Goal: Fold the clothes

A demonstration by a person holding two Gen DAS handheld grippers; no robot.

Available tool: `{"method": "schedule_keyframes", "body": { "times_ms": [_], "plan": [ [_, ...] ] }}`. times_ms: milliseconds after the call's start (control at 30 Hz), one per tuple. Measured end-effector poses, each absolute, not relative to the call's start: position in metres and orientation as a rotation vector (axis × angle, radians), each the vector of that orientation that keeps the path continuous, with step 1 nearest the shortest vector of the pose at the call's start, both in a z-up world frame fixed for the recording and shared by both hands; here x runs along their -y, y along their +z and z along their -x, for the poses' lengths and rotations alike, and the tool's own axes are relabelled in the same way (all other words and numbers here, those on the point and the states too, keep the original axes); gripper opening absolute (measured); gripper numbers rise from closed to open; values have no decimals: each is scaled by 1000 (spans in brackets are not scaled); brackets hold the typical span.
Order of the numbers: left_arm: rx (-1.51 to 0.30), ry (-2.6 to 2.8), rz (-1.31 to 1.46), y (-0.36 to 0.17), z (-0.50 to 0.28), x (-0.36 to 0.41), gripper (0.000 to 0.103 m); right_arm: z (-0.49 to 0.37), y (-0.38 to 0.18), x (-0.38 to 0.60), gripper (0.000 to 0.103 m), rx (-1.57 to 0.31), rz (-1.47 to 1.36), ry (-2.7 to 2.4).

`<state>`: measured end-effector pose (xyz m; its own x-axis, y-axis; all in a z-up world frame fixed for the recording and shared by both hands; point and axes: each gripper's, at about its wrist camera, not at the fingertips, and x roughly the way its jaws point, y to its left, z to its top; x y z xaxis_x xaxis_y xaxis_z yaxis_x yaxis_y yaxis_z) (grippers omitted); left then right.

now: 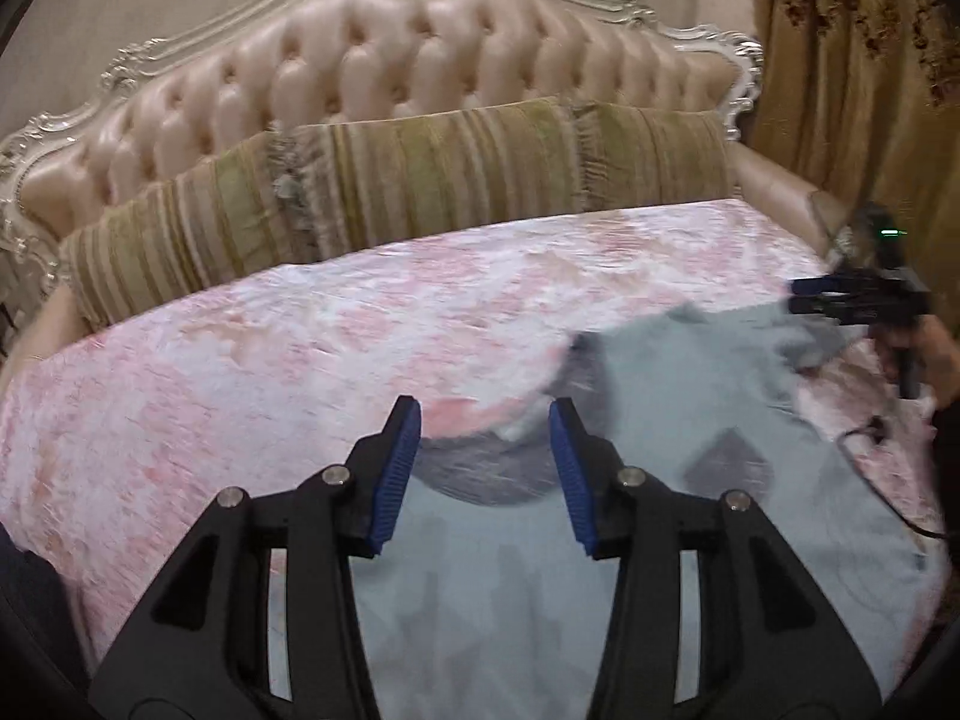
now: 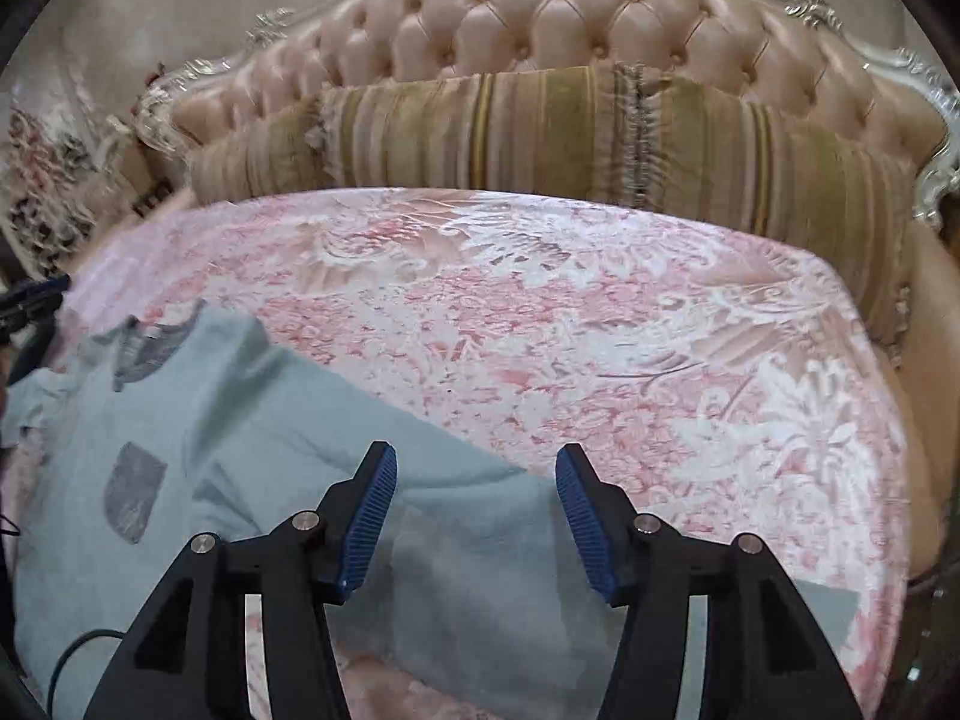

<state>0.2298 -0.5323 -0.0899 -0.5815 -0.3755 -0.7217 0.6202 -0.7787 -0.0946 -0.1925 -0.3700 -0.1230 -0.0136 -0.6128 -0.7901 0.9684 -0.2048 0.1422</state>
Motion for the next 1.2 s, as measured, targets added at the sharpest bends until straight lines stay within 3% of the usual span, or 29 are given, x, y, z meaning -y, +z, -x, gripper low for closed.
{"method": "schedule_keyframes", "body": {
  "times_ms": [133,200,233,267,300,667,833,1000,1067,1133,1200],
  "plan": [
    [-481,-2359,-923,-80,-231,516,48,186,-133,381,57,-609,-894,-1539],
    [-557,-2311,-897,-89,-246,520,48,177,-134,382,47,-670,-858,-1532],
    [-598,-2277,-889,-94,-252,524,48,174,-134,382,34,-694,-846,-1539],
    [-643,-2239,-878,-99,-260,528,48,172,-134,381,14,-713,-840,-1550],
    [-670,-2212,-866,-102,-266,530,48,170,-133,381,5,-732,-835,-1561],
    [-721,-2193,-819,-111,-291,523,48,176,-126,381,1,-785,-785,-1754],
    [-711,-2215,-838,-109,-288,519,48,185,-128,381,4,-703,-823,-1757],
    [-680,-2260,-835,-97,-284,509,48,192,-85,336,11,-725,-798,-1865],
    [-671,-2275,-826,-91,-283,505,48,205,-75,298,43,-598,-867,-1893],
    [-658,-2293,-814,-84,-282,500,48,218,-69,258,57,-453,-932,-1915],
    [-651,-2312,-800,-79,-281,496,49,235,-75,215,59,-305,-1026,-1965]
  ]
}}
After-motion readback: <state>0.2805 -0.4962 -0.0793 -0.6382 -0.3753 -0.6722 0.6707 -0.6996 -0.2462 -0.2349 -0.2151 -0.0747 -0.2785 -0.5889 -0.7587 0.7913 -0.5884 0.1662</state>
